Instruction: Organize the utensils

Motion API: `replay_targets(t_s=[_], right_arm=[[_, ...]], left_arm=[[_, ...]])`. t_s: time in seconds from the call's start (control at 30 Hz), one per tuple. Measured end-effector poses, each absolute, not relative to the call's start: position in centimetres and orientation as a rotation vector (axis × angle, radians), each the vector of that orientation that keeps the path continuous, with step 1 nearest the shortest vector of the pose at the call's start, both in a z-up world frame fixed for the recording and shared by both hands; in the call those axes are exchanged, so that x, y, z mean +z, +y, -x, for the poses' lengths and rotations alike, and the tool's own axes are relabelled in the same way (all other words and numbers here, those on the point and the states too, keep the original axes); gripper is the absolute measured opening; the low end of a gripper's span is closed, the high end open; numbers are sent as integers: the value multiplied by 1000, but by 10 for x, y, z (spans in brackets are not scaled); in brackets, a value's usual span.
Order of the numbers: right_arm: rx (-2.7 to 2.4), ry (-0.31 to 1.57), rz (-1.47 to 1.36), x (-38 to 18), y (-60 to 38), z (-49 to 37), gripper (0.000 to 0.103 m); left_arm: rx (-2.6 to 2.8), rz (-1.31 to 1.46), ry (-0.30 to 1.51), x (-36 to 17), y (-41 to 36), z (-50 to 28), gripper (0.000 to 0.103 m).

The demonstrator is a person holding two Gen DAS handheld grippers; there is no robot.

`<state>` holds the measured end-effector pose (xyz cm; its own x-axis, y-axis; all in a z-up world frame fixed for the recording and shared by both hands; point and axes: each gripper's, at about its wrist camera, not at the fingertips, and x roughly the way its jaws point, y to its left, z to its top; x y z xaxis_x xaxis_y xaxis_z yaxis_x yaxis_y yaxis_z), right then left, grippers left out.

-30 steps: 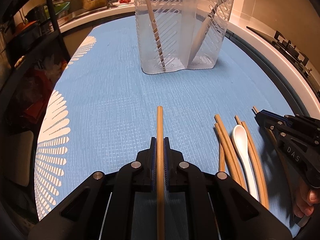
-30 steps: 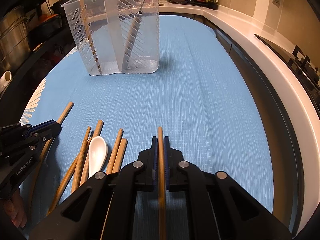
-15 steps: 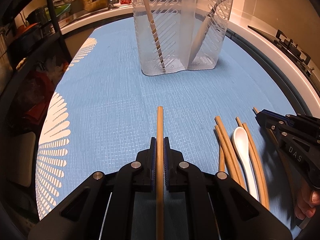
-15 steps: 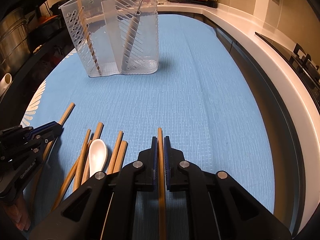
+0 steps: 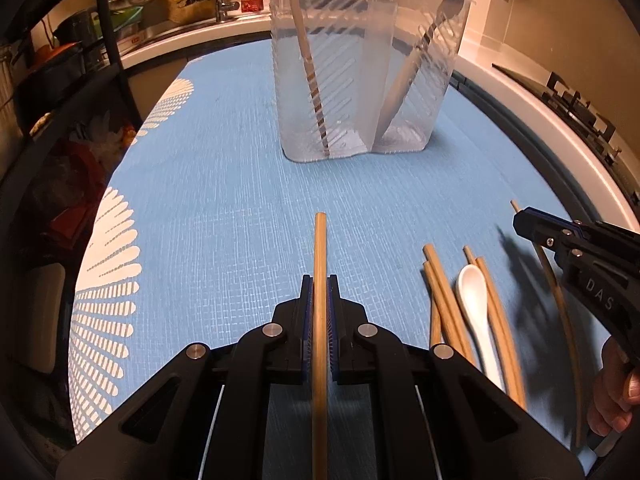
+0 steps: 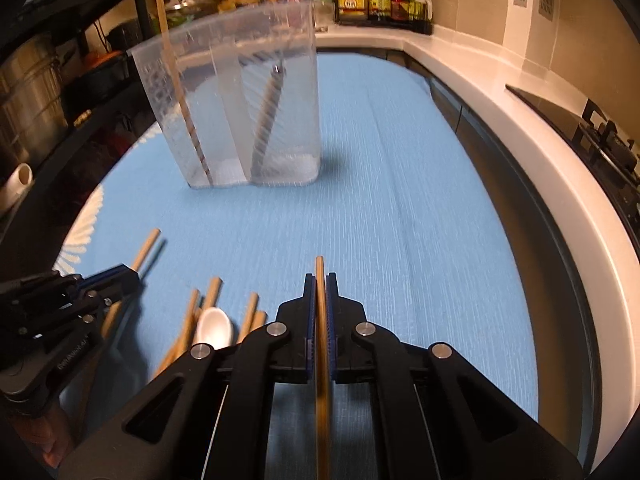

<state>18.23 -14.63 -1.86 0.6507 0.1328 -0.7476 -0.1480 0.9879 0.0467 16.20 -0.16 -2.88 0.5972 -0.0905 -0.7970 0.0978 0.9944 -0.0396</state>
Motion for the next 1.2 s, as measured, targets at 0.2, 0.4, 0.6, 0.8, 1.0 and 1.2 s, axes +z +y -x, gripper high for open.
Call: replay_targets(t_s=[0.2, 0.4, 0.6, 0.8, 1.0, 1.2], right_arm=[[214, 757, -22, 14, -147, -169, 5], [218, 706, -12, 37, -148, -162, 5], [210, 656, -15, 63, -150, -153, 5], [214, 601, -14, 94, -150, -147, 5], [223, 538, -16, 127, -148, -137, 5], [225, 492, -7, 151, -144, -129, 5]], left_arm=[[-146, 49, 872, -7, 6, -158, 7], [-175, 78, 826, 12, 8, -151, 7], [-193, 82, 787, 37, 9, -144, 7], [-199, 70, 735, 66, 9, -134, 7], [-196, 37, 710, 87, 5, -123, 7], [-189, 15, 675, 111, 4, -115, 7]])
